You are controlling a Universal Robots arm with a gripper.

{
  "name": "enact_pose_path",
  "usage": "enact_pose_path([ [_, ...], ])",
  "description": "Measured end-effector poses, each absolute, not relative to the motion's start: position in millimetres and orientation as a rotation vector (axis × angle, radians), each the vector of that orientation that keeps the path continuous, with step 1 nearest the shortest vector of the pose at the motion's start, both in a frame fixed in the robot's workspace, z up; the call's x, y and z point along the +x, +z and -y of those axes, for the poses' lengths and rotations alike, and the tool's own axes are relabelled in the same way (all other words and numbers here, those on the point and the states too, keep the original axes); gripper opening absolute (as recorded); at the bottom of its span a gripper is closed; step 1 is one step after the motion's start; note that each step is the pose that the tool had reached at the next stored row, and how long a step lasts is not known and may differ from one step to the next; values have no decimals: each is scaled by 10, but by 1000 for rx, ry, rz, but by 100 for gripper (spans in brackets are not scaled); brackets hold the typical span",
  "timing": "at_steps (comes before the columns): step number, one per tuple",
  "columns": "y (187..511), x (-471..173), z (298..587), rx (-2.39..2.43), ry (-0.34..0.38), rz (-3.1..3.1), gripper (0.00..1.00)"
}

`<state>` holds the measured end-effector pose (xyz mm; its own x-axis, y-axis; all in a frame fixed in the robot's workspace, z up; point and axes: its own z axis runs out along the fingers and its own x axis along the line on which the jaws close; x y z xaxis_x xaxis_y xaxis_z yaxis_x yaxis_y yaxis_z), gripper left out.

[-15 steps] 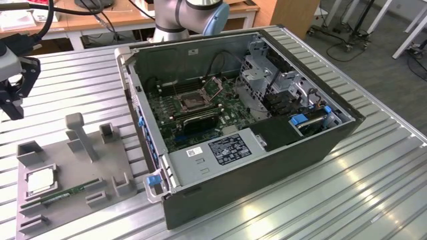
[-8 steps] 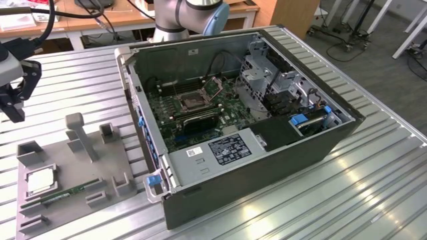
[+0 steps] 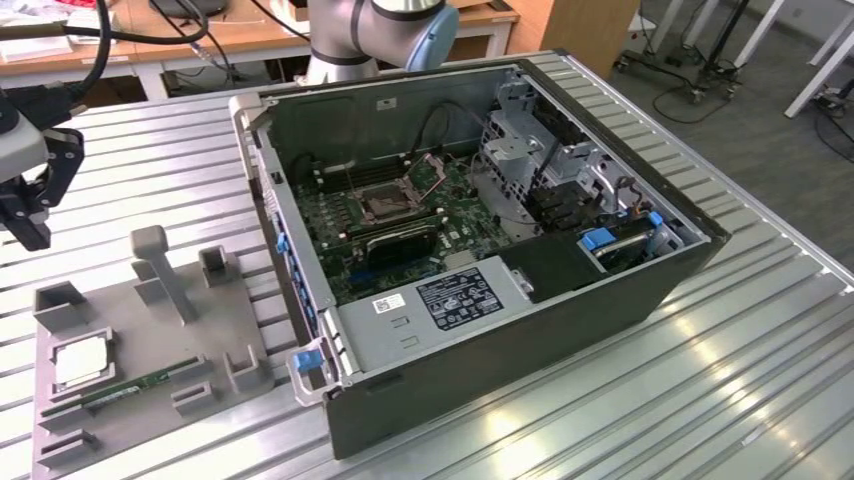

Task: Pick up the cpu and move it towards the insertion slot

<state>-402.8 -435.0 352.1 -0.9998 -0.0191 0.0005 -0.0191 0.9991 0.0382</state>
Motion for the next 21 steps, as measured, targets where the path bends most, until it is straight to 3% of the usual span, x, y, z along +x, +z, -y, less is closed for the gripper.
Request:
enact_pose_path([
  [21, 3511, -4106, 4350, 30, -60, 3140, 11],
])
